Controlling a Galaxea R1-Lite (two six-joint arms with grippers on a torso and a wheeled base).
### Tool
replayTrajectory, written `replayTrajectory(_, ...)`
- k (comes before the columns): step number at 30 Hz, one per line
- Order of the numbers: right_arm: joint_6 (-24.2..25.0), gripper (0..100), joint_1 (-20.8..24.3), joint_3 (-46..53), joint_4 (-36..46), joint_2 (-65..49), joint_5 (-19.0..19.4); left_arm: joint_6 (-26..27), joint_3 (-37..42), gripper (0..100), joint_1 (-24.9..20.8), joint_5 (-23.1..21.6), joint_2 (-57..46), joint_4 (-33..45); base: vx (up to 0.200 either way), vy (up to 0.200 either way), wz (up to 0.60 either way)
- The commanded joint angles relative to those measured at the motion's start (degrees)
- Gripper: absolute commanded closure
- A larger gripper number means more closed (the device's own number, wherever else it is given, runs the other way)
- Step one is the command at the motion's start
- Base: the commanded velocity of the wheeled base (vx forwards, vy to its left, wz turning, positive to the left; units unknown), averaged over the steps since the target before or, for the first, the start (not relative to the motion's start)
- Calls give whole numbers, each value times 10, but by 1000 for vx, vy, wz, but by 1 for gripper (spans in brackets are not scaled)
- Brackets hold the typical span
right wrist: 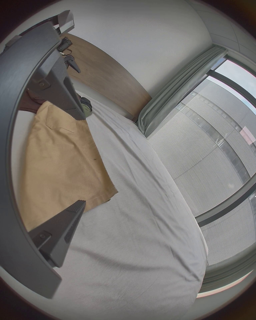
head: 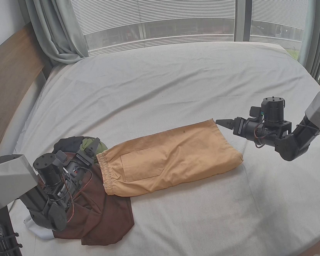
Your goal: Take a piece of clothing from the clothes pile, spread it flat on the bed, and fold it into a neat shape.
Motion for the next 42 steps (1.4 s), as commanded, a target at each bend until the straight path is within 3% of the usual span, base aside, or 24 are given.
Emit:
replayTrajectory(1, 16, 0, 10, 129, -69, -71, -5, 37, 35, 0, -8, -13, -59, 1, 0, 0, 0)
replayTrajectory(8, 20, 0, 6, 187, -127, -64, -6, 57, 50, 0, -21, -13, -79, 1, 0, 0, 0)
replayTrajectory(15, 21, 0, 8, 195, -123, -36, -4, 142, 94, 0, -19, -46, -76, -4, 0, 0, 0)
replayTrajectory(18, 22, 0, 10, 194, -123, -23, -4, 153, 99, 0, -20, -45, -73, -5, 0, 0, 0)
replayTrajectory(25, 23, 0, 17, 187, -123, 31, -4, 237, 102, 0, -14, -42, -47, -6, 0, 0, 0)
replayTrajectory(42, 53, 0, 21, 145, -127, 119, -4, 239, 105, 0, -13, -41, -47, -6, 0, 0, 0)
